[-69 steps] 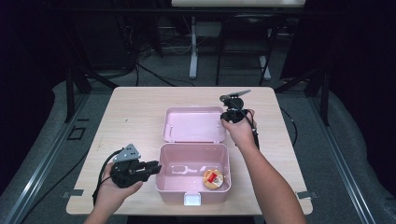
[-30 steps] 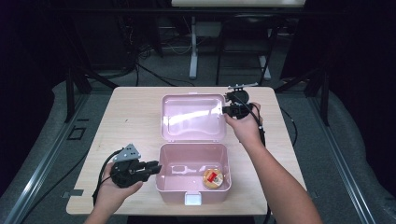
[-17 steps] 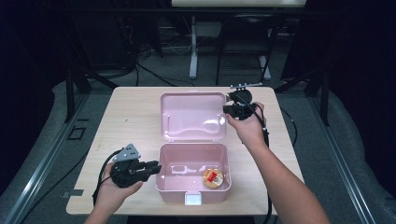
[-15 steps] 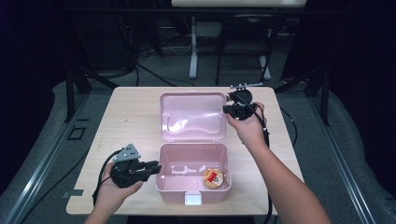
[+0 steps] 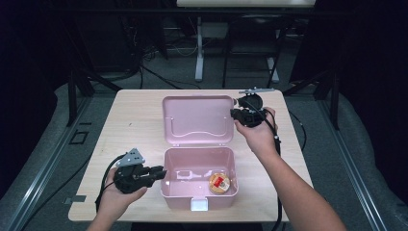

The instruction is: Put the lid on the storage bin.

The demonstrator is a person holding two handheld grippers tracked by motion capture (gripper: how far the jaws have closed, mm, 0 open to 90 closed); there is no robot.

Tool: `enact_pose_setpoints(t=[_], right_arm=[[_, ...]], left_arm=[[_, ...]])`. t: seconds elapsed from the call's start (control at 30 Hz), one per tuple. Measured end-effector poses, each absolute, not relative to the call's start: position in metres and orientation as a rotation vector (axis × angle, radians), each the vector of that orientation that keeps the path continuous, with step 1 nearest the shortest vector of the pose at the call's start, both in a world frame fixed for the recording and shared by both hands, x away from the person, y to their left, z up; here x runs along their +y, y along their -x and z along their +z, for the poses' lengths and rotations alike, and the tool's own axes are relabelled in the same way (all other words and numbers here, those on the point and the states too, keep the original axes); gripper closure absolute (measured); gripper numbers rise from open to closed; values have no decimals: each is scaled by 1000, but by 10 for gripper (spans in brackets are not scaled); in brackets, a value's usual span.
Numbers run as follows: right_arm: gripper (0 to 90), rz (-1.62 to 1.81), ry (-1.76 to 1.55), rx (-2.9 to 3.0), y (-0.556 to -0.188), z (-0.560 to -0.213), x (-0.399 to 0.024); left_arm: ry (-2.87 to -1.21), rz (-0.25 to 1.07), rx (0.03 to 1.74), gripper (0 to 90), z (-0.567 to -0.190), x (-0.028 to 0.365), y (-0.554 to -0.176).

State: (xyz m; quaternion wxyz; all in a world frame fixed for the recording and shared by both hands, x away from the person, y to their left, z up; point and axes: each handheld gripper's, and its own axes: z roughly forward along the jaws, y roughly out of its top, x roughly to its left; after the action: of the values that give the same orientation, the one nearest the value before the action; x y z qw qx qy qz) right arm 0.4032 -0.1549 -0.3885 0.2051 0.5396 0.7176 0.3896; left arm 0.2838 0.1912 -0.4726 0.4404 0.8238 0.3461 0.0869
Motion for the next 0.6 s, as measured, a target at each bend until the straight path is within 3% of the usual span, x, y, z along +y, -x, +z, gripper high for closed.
enact_pose_setpoints(t=[0.6], right_arm=[[873,1153,-1420,1956,-379,-388,-159]], left_arm=[[-2045,214,866,748,-472,191,-283]])
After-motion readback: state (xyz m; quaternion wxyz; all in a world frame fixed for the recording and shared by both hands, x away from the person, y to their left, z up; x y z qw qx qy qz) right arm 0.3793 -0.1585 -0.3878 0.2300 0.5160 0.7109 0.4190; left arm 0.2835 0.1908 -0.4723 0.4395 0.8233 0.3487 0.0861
